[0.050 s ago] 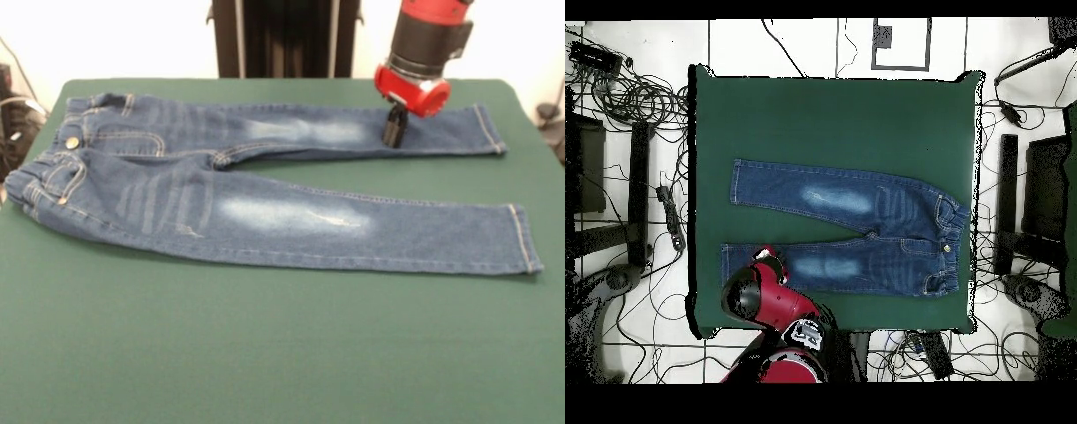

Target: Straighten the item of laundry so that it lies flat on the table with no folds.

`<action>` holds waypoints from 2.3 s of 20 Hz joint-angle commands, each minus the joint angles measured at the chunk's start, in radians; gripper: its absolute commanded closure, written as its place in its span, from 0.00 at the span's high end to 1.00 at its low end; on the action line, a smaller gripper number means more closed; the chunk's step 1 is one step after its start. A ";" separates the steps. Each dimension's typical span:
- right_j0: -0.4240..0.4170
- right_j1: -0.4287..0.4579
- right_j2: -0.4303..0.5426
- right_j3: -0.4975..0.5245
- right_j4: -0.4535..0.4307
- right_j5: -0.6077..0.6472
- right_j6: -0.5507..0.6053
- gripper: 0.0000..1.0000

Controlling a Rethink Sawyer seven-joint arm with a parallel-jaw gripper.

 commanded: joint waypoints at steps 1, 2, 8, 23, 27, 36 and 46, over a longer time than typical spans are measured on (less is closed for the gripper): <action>0.001 0.156 0.168 -0.010 0.062 -0.064 0.312 0.00; 0.015 0.150 0.162 -0.011 0.079 -0.049 0.308 0.00; 0.098 0.087 0.151 0.004 0.183 0.041 0.320 0.00; 0.187 0.014 0.145 0.046 0.347 0.108 0.298 0.00; 0.205 -0.017 0.125 0.062 0.368 0.150 0.283 0.00; 0.260 -0.047 0.095 0.067 0.418 0.197 0.293 0.00; 0.114 -0.067 0.109 0.099 0.302 0.179 0.189 0.00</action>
